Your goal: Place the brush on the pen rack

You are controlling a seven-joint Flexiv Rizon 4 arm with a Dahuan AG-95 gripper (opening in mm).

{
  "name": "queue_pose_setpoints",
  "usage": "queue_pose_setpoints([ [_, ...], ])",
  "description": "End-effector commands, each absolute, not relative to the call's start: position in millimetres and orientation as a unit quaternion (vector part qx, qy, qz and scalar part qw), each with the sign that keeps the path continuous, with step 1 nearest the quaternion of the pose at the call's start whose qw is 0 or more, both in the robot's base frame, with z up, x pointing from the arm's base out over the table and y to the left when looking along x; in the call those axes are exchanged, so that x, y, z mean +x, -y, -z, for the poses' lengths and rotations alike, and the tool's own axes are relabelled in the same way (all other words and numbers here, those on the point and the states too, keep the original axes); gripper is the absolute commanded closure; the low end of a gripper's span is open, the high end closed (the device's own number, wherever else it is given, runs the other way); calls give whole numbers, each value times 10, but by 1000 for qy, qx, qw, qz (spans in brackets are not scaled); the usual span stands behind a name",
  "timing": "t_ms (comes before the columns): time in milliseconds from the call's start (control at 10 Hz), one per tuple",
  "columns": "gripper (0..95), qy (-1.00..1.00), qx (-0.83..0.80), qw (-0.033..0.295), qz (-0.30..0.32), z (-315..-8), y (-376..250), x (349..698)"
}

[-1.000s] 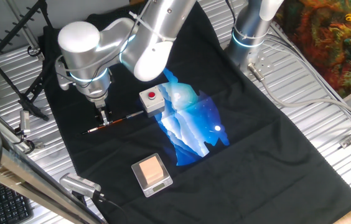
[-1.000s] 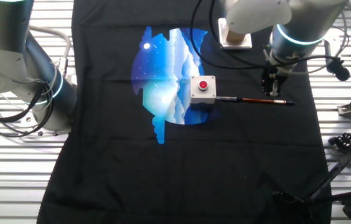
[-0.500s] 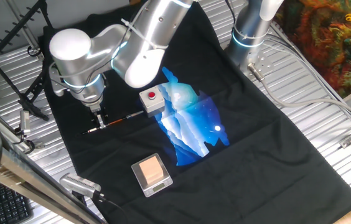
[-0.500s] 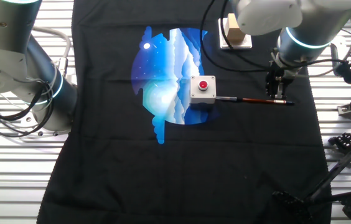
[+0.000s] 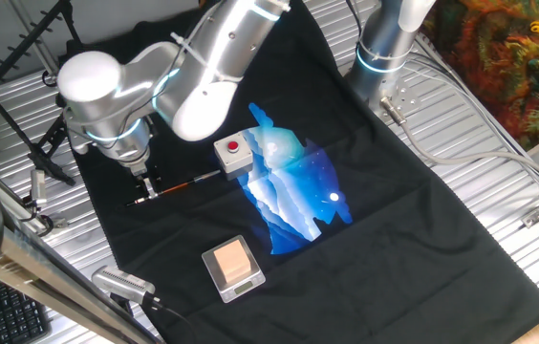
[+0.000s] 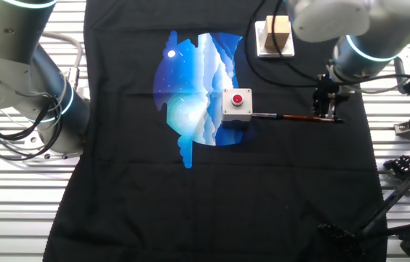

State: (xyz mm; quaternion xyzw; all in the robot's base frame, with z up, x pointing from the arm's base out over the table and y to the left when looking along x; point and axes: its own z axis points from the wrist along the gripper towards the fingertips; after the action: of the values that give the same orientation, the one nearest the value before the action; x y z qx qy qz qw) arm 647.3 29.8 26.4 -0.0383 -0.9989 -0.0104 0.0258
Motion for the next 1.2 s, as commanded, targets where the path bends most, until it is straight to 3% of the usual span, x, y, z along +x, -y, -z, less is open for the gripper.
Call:
queue_pose_setpoints([
  [100,950,998,-37,41,9,-258,-296,6468],
  [1200,950,998,-28,53,8,-225,-250,6428],
])
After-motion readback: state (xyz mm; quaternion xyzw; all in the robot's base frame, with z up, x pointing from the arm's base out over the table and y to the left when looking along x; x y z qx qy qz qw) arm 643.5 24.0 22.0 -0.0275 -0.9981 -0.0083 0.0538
